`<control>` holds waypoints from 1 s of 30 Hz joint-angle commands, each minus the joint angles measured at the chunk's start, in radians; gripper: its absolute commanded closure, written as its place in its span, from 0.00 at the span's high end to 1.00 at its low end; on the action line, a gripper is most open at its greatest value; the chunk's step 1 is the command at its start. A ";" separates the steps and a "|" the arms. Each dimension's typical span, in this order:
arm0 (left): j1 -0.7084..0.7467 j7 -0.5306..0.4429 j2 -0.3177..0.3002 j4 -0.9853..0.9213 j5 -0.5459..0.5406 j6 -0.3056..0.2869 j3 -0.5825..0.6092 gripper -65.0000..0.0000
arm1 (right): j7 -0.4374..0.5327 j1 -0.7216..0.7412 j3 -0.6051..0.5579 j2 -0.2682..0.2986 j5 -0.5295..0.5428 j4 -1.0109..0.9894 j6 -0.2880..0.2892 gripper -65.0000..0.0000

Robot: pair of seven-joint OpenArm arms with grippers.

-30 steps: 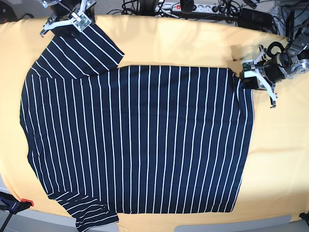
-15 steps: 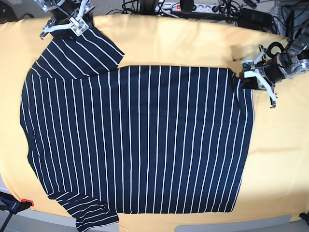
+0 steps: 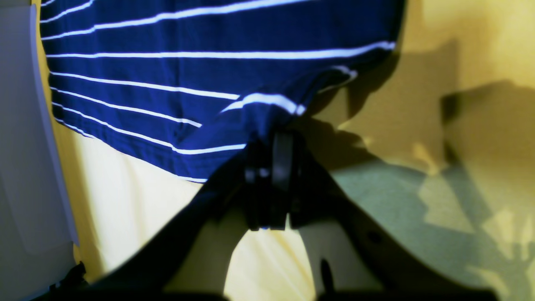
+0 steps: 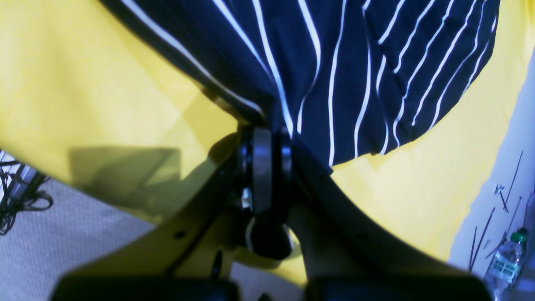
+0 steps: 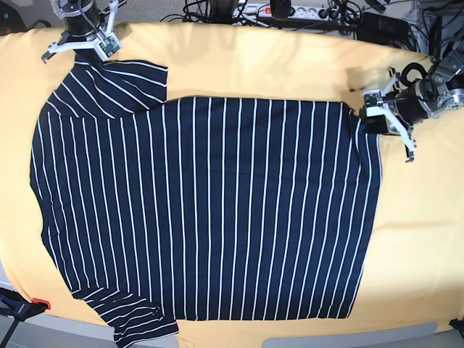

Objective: Fold the T-shirt properly
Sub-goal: 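Grasp the shirt edges with both grippers and pull them taut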

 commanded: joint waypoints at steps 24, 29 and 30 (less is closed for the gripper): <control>-0.002 -0.012 -0.180 0.069 -0.254 -0.403 -0.011 0.00 | -0.106 -0.342 0.004 0.029 -0.126 0.159 -0.026 0.00; 0.034 -0.011 -0.275 0.103 -0.291 -0.403 -0.011 0.00 | -0.120 -0.386 0.004 0.029 -0.152 0.159 -0.026 0.00; 0.050 -0.011 -0.291 0.114 -0.298 -0.403 -0.011 0.00 | -0.123 -0.386 0.004 0.029 -0.169 0.159 -0.032 0.00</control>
